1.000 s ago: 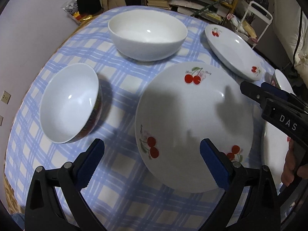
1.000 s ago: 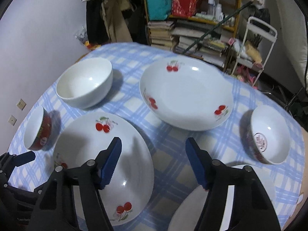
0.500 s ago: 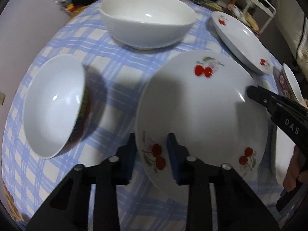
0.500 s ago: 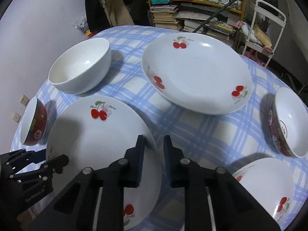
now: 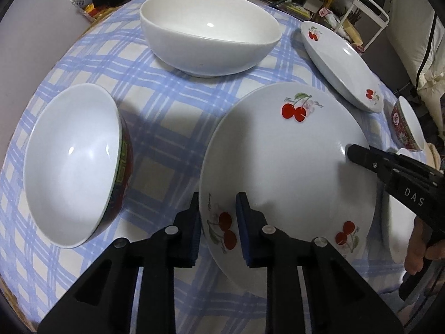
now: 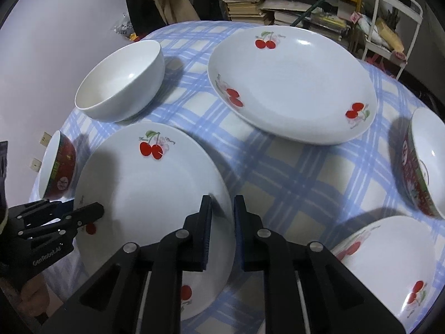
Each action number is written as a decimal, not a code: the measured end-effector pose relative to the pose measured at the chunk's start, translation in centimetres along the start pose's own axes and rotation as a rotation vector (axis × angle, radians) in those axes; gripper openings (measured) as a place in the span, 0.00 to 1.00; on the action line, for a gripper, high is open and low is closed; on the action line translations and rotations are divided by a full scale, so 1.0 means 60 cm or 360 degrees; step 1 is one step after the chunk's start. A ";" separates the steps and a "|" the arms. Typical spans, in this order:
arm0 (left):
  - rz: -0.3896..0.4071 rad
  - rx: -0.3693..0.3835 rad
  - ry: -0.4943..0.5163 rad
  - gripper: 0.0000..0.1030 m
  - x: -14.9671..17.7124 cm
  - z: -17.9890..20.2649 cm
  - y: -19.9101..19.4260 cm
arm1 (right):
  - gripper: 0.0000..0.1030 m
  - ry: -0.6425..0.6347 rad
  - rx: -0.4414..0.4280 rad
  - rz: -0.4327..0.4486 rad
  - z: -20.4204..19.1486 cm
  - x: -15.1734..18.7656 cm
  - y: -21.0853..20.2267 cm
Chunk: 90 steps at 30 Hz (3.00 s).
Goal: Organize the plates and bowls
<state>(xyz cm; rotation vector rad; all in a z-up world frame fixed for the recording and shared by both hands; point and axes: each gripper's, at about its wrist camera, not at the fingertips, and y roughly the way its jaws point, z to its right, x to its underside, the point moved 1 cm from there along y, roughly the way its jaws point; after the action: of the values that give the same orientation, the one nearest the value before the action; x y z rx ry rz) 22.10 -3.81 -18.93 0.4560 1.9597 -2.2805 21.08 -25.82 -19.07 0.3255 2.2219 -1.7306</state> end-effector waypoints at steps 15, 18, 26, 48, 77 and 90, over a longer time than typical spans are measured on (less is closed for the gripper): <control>0.0035 0.0076 -0.0019 0.22 0.022 -0.014 -0.063 | 0.16 -0.0004 -0.0061 -0.0036 -0.028 0.033 -0.039; 0.0037 0.0081 0.0010 0.22 0.034 -0.005 -0.076 | 0.16 0.0018 -0.0061 -0.0032 -0.030 0.046 -0.054; 0.0030 0.0095 0.0064 0.23 0.086 0.014 -0.119 | 0.16 0.0051 -0.0035 0.0025 -0.042 0.087 -0.116; -0.0139 0.0004 0.0080 0.23 0.142 0.035 -0.085 | 0.16 0.0250 0.0022 -0.0013 -0.026 0.175 -0.104; 0.0191 -0.0332 0.0537 0.56 0.109 0.187 -0.140 | 0.62 0.0298 0.0409 0.0278 0.059 0.142 -0.238; 0.0187 -0.0194 0.0596 0.84 0.035 0.314 -0.116 | 0.96 0.0447 0.0543 0.0273 0.193 0.144 -0.273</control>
<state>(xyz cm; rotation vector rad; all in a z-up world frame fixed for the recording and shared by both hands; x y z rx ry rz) 15.24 -20.86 -10.56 1.0182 2.1481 -2.1080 8.32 -41.16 -10.17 0.8582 1.9903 -2.0682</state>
